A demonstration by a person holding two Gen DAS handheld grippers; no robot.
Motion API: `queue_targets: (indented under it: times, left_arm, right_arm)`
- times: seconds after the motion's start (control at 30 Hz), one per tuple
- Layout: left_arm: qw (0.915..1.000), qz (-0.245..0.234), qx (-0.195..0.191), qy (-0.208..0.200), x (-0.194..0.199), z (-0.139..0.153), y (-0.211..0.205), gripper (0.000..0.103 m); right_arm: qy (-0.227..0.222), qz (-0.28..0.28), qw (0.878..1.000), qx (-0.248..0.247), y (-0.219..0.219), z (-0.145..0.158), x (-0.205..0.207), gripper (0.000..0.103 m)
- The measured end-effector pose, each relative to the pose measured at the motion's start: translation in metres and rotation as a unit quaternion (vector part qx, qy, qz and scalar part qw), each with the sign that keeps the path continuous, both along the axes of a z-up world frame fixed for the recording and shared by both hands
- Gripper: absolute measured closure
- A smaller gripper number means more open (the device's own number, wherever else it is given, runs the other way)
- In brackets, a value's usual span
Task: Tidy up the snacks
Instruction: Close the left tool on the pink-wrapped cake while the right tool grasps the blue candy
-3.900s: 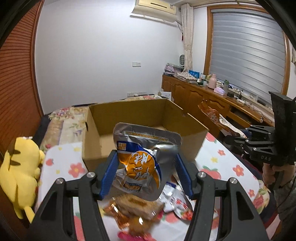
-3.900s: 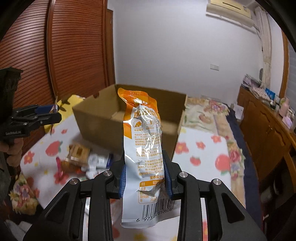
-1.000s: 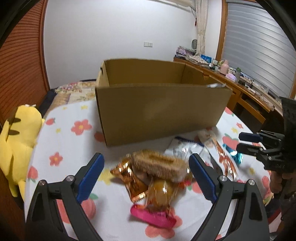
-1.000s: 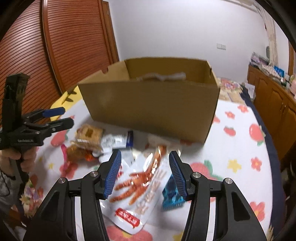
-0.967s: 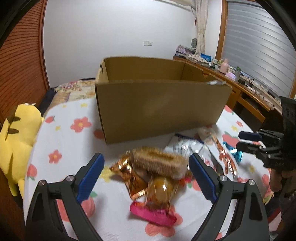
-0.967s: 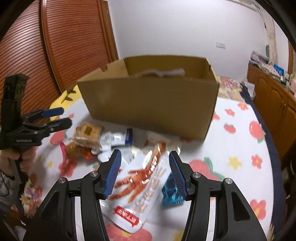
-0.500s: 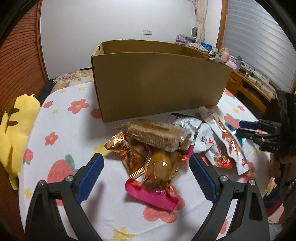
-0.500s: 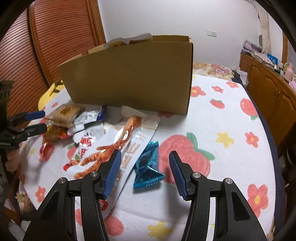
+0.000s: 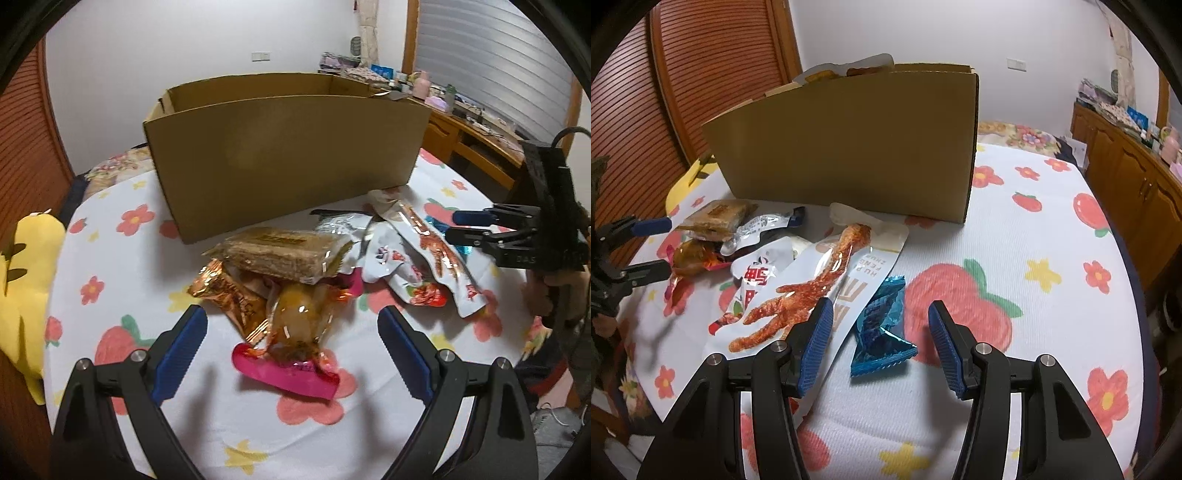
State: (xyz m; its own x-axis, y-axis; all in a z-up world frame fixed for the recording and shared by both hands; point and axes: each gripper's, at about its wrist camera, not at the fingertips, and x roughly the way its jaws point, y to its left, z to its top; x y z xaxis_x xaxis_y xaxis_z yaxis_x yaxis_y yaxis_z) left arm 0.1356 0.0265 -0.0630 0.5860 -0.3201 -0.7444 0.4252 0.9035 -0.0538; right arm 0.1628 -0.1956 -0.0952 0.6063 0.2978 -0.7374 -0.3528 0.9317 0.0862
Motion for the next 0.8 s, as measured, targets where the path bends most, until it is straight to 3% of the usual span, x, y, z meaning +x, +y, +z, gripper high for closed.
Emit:
queue_targets:
  times: [0.1, 0.17, 0.43, 0.53, 0.8]
  left_arm:
    - [0.9999, -0.01, 0.002, 0.003, 0.001, 0.001, -0.003, 0.009]
    - [0.9999, -0.014, 0.005, 0.006, 0.002, 0.002, -0.006, 0.011]
    - [0.9989, -0.021, 0.033, 0.024, 0.007, -0.007, -0.015, 0.039]
    - [0.9986, -0.022, 0.037, 0.032, 0.008, -0.011, -0.016, 0.043]
    - [0.9978, -0.027, 0.048, 0.038, 0.009, -0.012, -0.02, 0.044]
  right_arm:
    - [0.003, 0.007, 1.0, -0.01, 0.003, 0.0, 0.002, 0.062]
    - [0.007, 0.009, 1.0, -0.022, 0.005, -0.002, 0.004, 0.064]
    - [0.022, 0.007, 0.999, -0.025, -0.002, -0.005, 0.006, 0.073]
    - [0.024, 0.01, 0.999, -0.036, -0.005, -0.007, 0.005, 0.074]
    - [0.008, 0.02, 0.998, -0.062, 0.001, -0.011, 0.002, 0.072]
